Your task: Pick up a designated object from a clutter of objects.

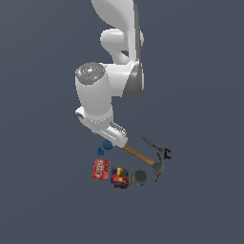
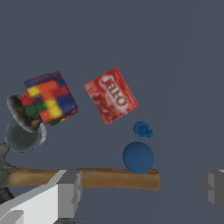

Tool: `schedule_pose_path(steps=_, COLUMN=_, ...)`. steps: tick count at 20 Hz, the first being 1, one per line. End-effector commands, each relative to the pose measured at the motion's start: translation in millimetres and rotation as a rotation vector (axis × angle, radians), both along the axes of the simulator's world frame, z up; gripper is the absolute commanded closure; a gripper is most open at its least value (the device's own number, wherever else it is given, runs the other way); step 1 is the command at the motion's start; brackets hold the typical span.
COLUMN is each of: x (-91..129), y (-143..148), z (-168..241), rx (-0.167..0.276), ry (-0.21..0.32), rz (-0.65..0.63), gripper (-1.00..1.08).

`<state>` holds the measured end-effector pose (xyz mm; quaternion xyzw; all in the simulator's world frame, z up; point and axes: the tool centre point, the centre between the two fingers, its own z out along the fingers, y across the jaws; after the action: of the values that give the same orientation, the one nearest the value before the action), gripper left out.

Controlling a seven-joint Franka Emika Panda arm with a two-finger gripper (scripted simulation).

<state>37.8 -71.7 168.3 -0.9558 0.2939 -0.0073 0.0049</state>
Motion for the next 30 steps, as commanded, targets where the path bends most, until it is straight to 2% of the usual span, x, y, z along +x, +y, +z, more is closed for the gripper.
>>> schedule_pose_path(steps=1, x=-1, y=-12, z=-23, rx=0.001, ry=0.004, rz=-0.081, gripper=-0.92)
schedule_pose_path(steps=6, x=-6, y=-28, z=-56, rx=0.0, ry=0.013, rz=-0.194, gripper=-0.92)
schedule_pose_path(steps=11, x=-9, y=-37, z=-73, rx=-0.002, ry=0.017, rz=-0.253, gripper=-0.92)
schedule_pose_path(steps=19, x=-10, y=-38, z=-80, rx=-0.003, ry=0.018, rz=-0.257, gripper=-0.92)
schedule_pose_path(steps=30, x=-11, y=-39, z=-123, rx=-0.003, ry=0.018, rz=-0.263, gripper=-0.92)
